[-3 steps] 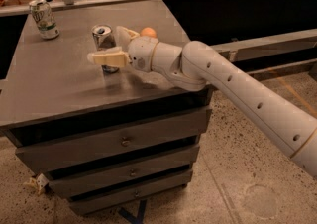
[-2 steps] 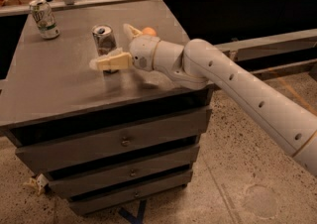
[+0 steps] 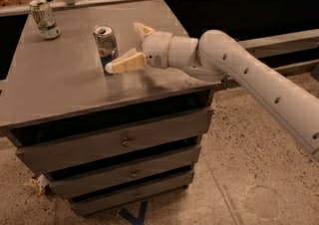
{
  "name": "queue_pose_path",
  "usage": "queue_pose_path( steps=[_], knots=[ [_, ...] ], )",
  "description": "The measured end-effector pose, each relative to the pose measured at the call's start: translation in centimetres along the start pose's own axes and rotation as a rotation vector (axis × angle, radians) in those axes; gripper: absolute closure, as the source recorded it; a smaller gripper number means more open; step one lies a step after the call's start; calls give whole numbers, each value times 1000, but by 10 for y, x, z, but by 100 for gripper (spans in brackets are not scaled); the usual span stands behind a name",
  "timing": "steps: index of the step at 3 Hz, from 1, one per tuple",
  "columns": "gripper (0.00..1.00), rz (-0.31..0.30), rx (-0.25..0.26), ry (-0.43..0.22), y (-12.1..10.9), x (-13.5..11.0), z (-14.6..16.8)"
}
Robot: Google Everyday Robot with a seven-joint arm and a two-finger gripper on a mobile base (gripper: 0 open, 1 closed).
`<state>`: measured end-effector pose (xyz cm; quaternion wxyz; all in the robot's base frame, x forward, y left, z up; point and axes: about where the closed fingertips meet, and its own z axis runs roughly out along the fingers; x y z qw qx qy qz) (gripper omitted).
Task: Place redbull can upright
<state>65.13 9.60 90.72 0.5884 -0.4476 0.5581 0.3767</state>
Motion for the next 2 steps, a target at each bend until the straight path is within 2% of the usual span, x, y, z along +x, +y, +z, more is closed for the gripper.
queue_pose_path(
  steps=[1, 2],
  knots=[
    [0, -42, 19, 67, -9, 5, -22],
    [0, -69, 69, 167, -18, 13, -42]
  ],
)
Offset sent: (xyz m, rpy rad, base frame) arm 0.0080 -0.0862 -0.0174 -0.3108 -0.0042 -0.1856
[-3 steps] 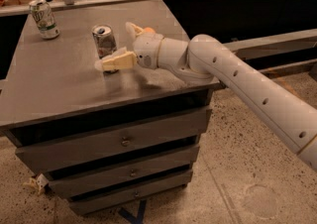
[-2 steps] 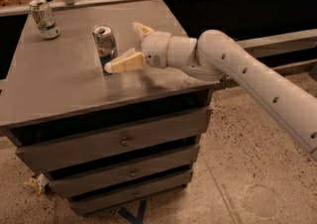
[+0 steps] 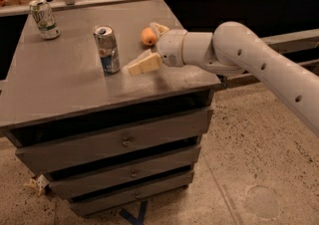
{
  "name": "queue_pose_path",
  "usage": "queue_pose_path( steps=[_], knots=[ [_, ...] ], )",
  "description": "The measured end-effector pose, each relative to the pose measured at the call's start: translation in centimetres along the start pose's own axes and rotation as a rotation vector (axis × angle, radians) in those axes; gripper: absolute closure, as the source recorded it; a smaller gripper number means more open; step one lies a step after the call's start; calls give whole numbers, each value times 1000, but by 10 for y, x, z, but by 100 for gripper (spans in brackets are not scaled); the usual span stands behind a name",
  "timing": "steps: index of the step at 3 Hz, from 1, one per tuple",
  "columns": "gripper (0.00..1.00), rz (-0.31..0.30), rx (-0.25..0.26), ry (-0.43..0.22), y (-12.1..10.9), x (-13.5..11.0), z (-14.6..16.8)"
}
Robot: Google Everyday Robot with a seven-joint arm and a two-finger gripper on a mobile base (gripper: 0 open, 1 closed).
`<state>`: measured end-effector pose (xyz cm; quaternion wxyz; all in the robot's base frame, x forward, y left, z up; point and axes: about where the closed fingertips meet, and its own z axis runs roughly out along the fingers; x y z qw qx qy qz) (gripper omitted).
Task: Place redbull can upright
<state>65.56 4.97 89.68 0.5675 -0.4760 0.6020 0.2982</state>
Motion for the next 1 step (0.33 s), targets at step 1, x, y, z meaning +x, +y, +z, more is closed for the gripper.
queue_pose_path(
  steps=[1],
  knots=[
    [0, -2, 2, 7, -1, 0, -1]
  ],
)
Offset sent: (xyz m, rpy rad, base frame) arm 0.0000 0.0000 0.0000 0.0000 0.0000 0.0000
